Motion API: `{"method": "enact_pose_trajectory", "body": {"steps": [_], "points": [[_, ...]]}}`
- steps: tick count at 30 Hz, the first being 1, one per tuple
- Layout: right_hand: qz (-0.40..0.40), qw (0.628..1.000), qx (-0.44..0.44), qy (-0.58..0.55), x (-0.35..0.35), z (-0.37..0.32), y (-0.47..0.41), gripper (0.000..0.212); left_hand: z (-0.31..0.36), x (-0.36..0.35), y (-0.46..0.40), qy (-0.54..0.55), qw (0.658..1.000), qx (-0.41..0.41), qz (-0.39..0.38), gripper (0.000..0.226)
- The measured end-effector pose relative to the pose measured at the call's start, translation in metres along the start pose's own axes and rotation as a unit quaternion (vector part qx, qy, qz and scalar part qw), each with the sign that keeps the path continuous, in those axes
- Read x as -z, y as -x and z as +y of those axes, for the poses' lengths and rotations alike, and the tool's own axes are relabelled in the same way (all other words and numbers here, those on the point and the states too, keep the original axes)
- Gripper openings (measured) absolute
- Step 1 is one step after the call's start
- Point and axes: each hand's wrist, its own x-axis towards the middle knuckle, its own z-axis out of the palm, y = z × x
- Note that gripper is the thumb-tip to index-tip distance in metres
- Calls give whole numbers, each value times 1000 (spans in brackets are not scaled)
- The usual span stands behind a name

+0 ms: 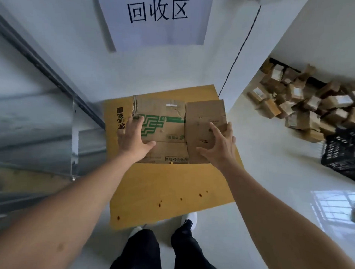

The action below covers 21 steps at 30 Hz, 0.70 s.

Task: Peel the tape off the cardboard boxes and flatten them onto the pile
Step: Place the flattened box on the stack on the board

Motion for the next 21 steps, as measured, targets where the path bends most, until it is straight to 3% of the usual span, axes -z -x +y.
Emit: {"method": "enact_pose_trajectory", "body": {"steps": [8, 21], "points": [[-48, 997, 51, 16, -39, -13, -90, 97, -17, -28, -60, 50, 995, 89, 17, 95], [-62, 994, 86, 37, -95, -15, -180, 85, -54, -83, -138, 71, 995, 54, 45, 86]]}}
